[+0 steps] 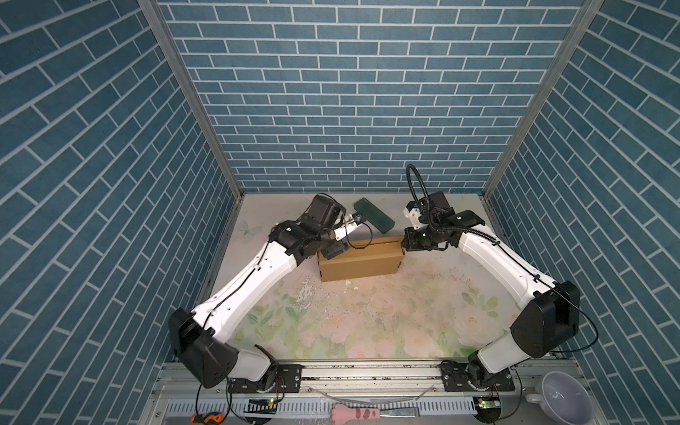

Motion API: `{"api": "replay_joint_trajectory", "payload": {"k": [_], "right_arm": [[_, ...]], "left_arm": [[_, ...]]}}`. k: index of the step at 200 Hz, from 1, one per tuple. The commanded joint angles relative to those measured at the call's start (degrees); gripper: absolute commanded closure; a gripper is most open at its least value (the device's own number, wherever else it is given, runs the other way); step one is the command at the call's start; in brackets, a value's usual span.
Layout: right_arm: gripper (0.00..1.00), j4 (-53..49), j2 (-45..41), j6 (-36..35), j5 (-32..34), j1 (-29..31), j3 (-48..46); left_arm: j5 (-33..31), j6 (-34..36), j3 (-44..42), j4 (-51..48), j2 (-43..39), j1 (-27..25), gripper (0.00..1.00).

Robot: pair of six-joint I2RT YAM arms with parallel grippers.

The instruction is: Fold the paper box

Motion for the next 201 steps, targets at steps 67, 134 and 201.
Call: {"api": "replay_joint_trajectory", "payload": {"k": [67,134,201], "right_arm": [[1.00,-3.03,1.47,-1.85,-0.04,-0.05,3.13],[1.00,-3.02,1.19,-1.61,-0.42,-0.03,3.00],[1.00,-2.10,1.16,-0.82,-1.11,0.03,2.31]], "left_arm": [[23.59,-28.78,-14.64,-5.00,-14.89,18.17,0.38],[24.23,-26.69,-15.00,-2.03,-9.11,19.91,0.46],[25.61,-25.89,-12.89,-1.97,-4.09,19.83,0.68]]}}
